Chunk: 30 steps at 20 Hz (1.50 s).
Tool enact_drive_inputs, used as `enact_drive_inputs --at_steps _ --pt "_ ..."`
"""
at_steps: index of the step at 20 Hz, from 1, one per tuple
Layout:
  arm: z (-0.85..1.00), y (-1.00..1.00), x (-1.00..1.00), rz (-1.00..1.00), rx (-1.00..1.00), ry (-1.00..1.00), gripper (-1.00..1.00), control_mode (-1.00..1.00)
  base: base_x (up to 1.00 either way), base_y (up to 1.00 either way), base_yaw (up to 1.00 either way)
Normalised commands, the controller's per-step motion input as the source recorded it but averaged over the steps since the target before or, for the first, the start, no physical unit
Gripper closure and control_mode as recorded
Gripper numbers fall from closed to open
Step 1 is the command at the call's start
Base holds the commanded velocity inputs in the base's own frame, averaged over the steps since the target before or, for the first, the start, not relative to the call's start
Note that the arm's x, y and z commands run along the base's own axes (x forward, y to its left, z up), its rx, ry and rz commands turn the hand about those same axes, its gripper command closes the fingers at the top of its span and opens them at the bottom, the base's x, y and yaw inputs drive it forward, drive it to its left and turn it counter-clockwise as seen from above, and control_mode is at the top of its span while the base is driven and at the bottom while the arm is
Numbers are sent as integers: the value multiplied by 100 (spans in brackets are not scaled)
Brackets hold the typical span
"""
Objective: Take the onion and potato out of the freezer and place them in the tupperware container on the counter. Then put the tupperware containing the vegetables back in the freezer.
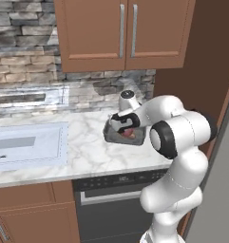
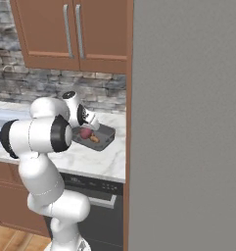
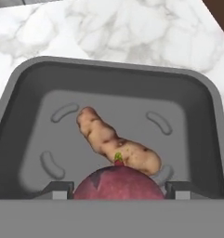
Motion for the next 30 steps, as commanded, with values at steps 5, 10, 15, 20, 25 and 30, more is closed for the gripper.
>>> enact_drive_inputs --at_steps 5,10,15,20,25,30 --pt "-3 1 23 0 0 0 -100 -100 0 0 0" --pt "12 -4 2 0 0 -4 -100 -100 0 0 0" --pt "44 -39 -19 0 0 -9 -100 -100 0 0 0" --pt "16 -66 -15 -2 0 -1 -100 -100 0 0 0" --pt "-2 -37 4 0 1 0 -100 -100 0 0 0" --pt "-24 -11 5 0 6 1 -100 -100 0 0 0"
